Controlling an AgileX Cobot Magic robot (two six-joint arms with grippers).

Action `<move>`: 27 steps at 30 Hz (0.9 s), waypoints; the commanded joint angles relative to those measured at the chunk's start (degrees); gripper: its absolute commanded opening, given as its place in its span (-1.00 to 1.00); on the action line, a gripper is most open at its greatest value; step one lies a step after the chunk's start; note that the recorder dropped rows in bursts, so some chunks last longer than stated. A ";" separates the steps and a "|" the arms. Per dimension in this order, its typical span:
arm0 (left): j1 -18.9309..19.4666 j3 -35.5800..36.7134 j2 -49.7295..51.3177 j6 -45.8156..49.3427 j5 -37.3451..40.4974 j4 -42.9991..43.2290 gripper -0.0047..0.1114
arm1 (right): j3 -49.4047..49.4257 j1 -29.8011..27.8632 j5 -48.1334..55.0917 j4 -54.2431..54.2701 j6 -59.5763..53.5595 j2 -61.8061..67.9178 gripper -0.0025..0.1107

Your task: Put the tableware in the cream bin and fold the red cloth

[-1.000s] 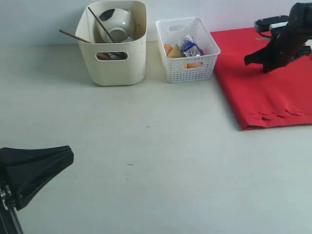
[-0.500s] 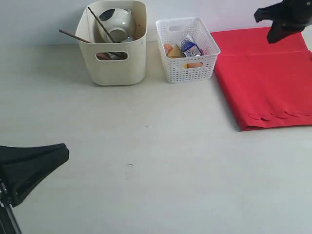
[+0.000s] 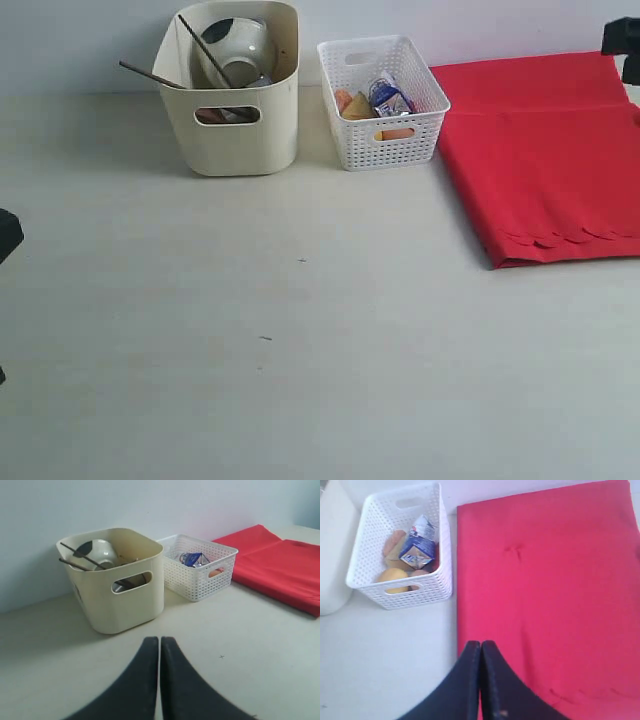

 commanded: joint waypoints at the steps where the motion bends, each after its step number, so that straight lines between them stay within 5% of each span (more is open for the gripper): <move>1: 0.37 0.18 -0.37 0.27 0.83 -0.65 -0.85 | 8.33 1.04 0.01 8.76 -0.57 -9.44 -0.96; 17: 0.67 0.18 -3.32 0.82 2.09 0.61 -0.85 | 10.54 1.04 3.86 8.80 -0.57 -24.28 -0.96; 27: 22.59 0.18 -25.88 0.35 11.73 3.54 -0.85 | 10.54 1.04 3.95 8.80 -0.66 -24.96 -0.96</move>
